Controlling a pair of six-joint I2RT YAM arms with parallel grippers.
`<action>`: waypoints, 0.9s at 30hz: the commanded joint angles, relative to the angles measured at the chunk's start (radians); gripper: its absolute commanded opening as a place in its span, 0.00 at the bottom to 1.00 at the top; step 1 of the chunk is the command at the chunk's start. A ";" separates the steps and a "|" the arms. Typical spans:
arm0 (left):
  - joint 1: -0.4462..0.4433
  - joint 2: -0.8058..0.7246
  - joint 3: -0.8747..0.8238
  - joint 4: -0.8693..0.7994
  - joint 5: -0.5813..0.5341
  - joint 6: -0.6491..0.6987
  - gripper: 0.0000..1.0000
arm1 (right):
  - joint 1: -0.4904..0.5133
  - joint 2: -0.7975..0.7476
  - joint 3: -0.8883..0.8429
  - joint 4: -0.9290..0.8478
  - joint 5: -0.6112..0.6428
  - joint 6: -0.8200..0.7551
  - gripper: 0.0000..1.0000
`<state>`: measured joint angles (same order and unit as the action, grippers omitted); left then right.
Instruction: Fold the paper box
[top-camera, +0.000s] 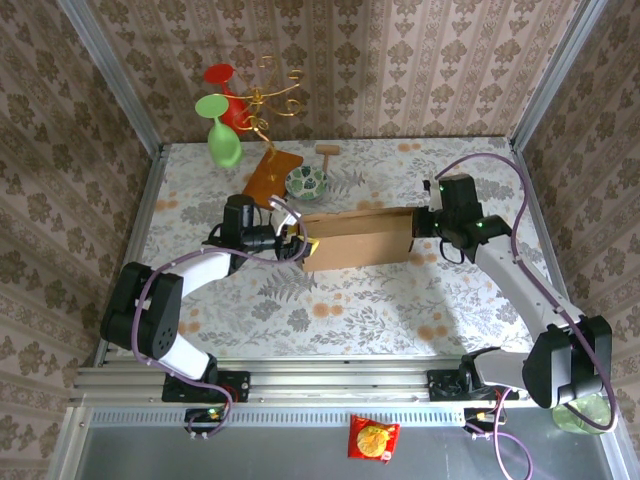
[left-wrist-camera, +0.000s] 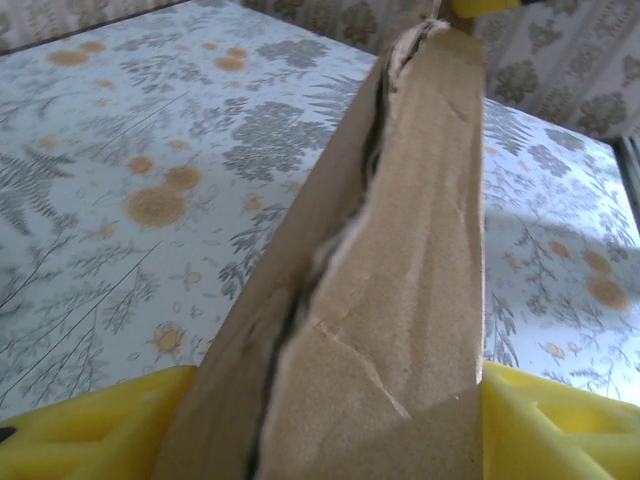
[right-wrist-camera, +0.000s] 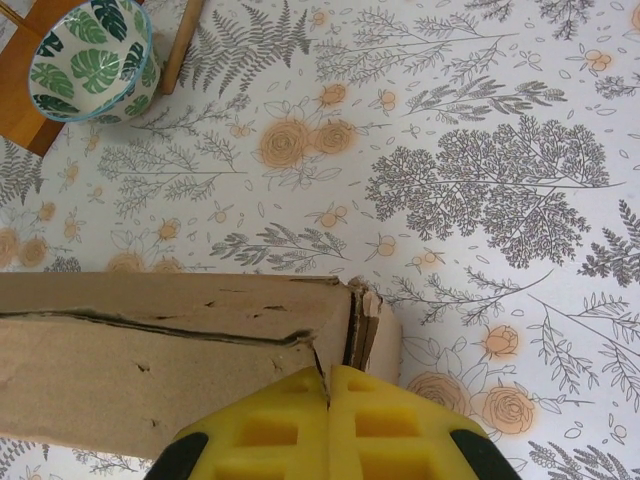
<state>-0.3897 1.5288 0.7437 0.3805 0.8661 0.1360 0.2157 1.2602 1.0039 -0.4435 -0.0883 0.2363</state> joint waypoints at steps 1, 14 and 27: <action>0.012 -0.079 -0.032 0.082 -0.089 -0.093 0.72 | 0.026 -0.009 -0.012 -0.034 0.017 0.009 0.00; -0.007 -0.414 -0.181 0.022 -0.344 -0.153 0.81 | 0.049 0.025 0.039 -0.064 0.059 0.001 0.00; 0.088 -0.360 0.239 -0.606 -0.381 -0.217 0.50 | 0.052 0.051 0.062 -0.089 0.061 -0.007 0.00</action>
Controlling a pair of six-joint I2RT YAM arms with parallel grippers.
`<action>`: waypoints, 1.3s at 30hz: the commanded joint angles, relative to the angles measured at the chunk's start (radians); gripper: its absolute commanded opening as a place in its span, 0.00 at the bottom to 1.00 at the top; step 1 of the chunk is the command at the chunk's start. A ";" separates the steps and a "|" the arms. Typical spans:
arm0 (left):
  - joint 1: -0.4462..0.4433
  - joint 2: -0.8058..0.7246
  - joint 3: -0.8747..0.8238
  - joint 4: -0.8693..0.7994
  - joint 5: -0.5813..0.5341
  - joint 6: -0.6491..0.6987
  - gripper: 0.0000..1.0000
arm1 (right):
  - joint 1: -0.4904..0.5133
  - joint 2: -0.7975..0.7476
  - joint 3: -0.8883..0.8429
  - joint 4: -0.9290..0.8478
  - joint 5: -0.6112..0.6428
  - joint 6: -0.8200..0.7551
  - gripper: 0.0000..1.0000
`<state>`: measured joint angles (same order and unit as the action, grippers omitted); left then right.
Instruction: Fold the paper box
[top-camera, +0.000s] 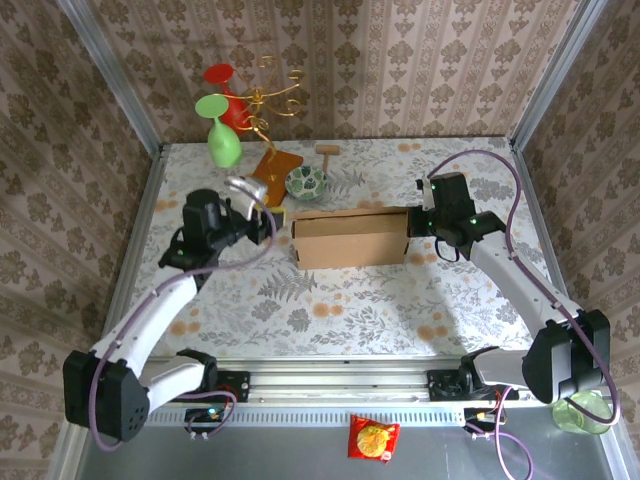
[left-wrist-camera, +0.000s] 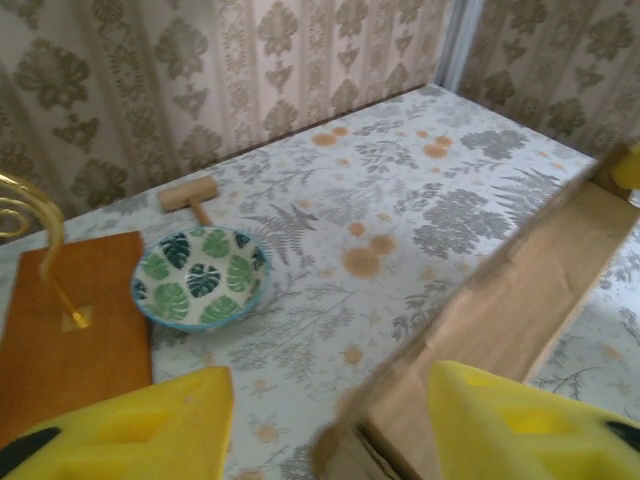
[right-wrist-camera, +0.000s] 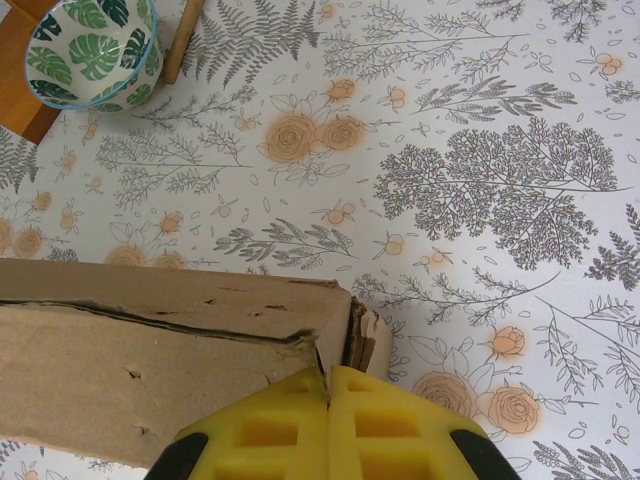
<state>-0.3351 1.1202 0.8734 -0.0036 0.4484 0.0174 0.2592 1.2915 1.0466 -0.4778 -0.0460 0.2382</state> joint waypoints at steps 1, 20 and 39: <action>0.036 0.073 0.146 -0.270 0.052 -0.108 0.47 | 0.009 0.020 0.018 -0.054 0.020 -0.007 0.00; -0.071 0.180 0.324 -0.553 0.021 0.270 0.50 | 0.008 0.043 0.040 -0.101 0.016 -0.019 0.00; -0.114 0.307 0.407 -0.625 -0.020 0.253 0.32 | 0.008 0.048 0.044 -0.107 0.017 -0.016 0.00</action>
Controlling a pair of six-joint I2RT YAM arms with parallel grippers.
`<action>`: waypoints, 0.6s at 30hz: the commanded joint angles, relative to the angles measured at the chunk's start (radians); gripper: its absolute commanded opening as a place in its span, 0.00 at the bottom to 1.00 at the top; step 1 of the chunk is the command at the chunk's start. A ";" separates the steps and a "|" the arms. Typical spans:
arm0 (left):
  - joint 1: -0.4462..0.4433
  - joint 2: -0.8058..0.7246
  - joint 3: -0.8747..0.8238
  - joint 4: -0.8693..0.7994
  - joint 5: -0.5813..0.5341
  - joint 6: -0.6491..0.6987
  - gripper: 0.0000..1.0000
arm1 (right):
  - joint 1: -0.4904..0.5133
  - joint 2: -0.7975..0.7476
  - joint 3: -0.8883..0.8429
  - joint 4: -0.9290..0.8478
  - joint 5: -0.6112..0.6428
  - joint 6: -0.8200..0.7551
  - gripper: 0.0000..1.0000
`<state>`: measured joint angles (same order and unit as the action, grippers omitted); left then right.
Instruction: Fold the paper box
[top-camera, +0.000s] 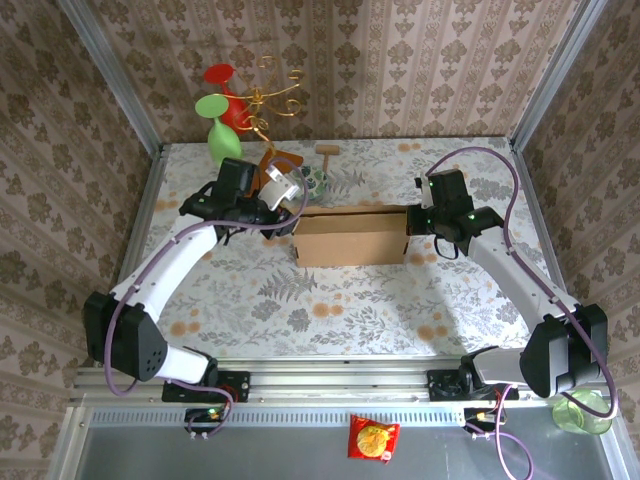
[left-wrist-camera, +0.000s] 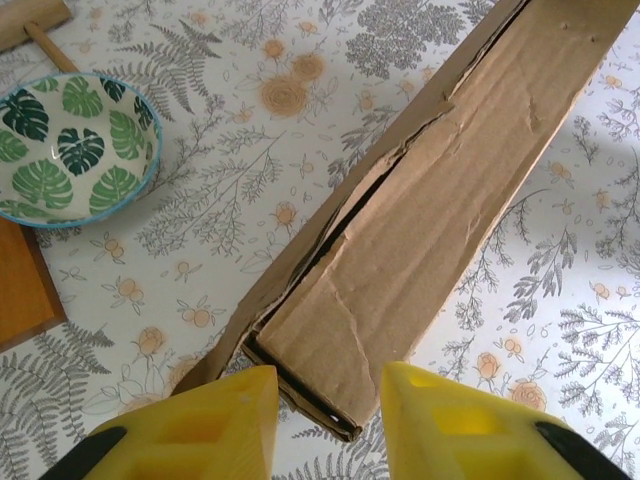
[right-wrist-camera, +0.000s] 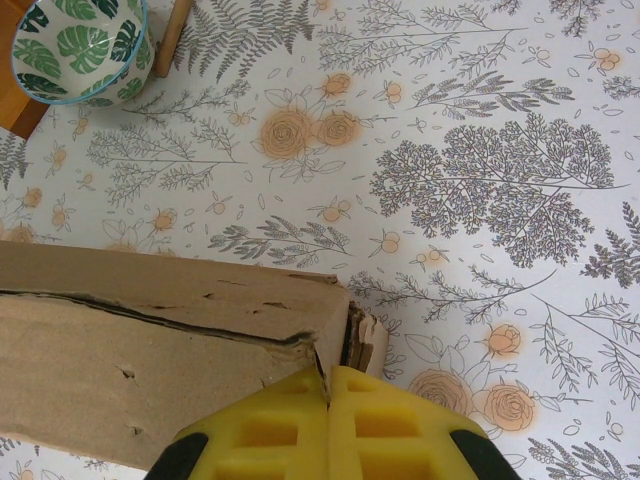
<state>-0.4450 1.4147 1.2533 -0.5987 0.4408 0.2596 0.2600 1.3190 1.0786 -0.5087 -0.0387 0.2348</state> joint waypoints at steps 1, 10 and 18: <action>-0.004 0.016 0.028 -0.030 -0.017 0.010 0.32 | 0.008 0.021 0.012 -0.077 0.010 -0.012 0.00; -0.004 -0.035 0.035 0.014 -0.124 0.013 0.56 | 0.008 0.017 0.013 -0.082 0.008 -0.015 0.00; 0.031 -0.075 -0.051 0.040 -0.008 0.207 0.67 | 0.008 0.023 0.014 -0.082 0.002 -0.019 0.00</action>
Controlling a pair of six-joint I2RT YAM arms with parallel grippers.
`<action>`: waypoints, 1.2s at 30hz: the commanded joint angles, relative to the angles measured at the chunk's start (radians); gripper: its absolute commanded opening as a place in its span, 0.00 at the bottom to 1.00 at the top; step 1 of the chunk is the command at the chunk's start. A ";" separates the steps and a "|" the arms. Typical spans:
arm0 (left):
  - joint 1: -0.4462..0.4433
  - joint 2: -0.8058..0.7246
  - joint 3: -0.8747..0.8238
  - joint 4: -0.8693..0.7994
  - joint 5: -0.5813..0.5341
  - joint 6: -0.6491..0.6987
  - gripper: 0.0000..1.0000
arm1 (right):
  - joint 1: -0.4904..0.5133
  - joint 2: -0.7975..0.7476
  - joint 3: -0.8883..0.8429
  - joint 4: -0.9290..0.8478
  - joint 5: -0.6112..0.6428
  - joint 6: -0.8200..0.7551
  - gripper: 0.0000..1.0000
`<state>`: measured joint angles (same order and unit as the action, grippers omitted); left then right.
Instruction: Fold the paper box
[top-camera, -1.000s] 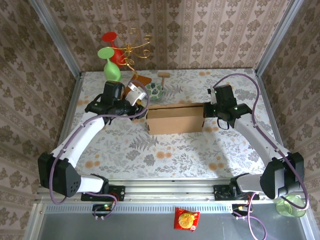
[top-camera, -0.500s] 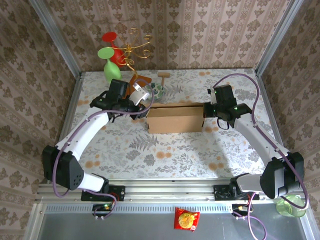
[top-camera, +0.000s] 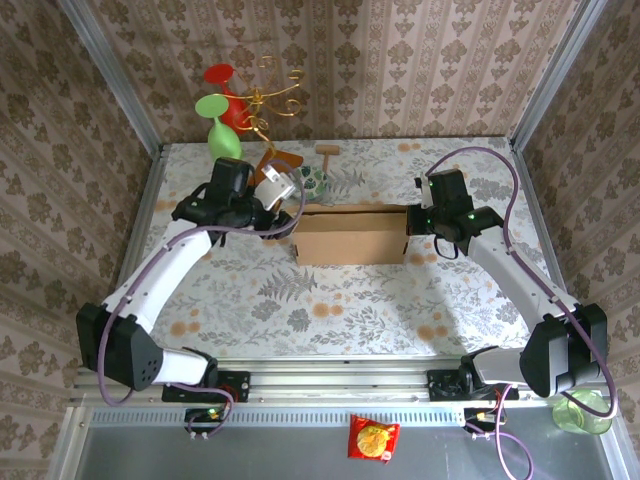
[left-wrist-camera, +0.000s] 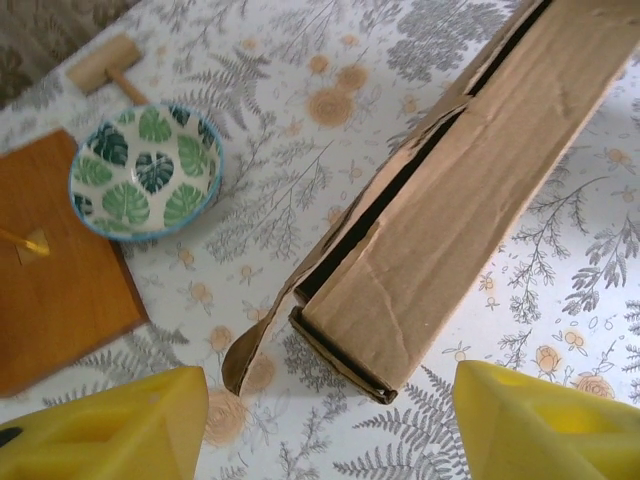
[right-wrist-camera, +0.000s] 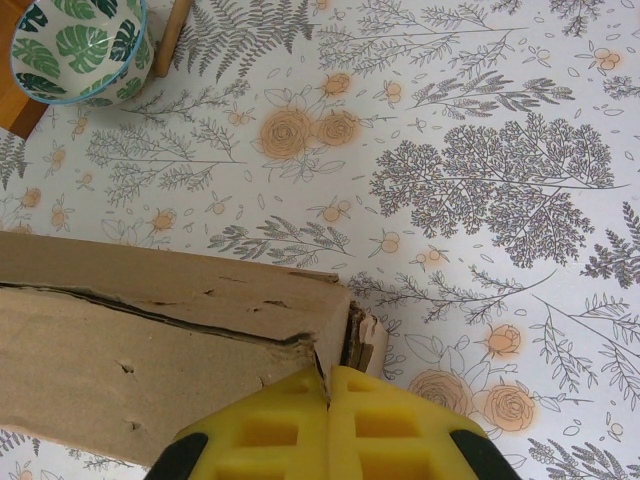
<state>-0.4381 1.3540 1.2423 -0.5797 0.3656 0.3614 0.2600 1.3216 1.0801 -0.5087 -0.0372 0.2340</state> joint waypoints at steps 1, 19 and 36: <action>0.039 -0.024 -0.067 0.055 0.100 0.138 0.68 | 0.008 0.022 0.012 -0.083 -0.002 -0.019 0.00; 0.115 0.066 -0.153 0.336 0.324 0.191 0.65 | 0.008 0.001 -0.004 -0.096 -0.001 -0.023 0.00; 0.069 0.086 -0.105 0.256 0.212 0.107 0.39 | 0.008 -0.003 -0.002 -0.091 0.000 -0.018 0.00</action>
<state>-0.3607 1.4467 1.1027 -0.2783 0.5968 0.4828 0.2600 1.3212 1.0805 -0.5159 -0.0372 0.2230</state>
